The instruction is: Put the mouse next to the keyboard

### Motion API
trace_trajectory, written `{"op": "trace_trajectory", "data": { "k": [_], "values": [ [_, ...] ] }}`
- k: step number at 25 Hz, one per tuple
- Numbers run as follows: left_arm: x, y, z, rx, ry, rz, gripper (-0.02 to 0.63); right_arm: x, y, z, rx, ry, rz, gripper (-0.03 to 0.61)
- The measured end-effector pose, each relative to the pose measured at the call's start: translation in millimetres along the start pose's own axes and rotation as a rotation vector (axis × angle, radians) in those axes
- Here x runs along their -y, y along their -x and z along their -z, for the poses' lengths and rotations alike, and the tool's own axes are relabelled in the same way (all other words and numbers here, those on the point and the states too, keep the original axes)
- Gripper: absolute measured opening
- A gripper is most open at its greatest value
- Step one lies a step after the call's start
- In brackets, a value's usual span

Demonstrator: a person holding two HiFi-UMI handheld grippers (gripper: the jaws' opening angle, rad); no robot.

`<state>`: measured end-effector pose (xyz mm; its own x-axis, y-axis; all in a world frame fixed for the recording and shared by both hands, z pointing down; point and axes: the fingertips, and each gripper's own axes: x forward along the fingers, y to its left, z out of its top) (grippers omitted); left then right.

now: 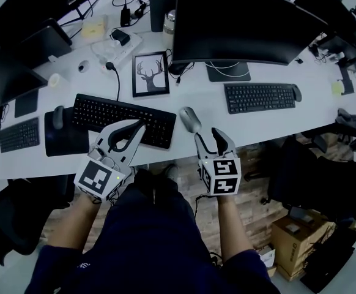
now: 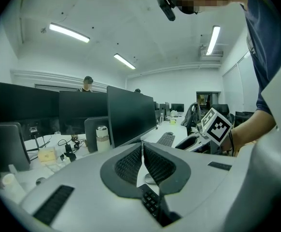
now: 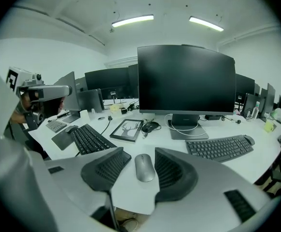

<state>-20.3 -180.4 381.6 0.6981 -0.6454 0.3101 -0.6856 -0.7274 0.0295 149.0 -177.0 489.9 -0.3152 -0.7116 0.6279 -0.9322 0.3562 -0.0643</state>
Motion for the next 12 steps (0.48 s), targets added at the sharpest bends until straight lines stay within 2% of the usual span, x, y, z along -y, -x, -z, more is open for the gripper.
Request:
{"op": "trace_trajectory", "data": {
  "k": [12],
  "values": [
    [10,9,-20,0.029,-0.035,-0.017,0.040,-6,34,-40,0.124,0.019,-0.023,0.141]
  ]
}}
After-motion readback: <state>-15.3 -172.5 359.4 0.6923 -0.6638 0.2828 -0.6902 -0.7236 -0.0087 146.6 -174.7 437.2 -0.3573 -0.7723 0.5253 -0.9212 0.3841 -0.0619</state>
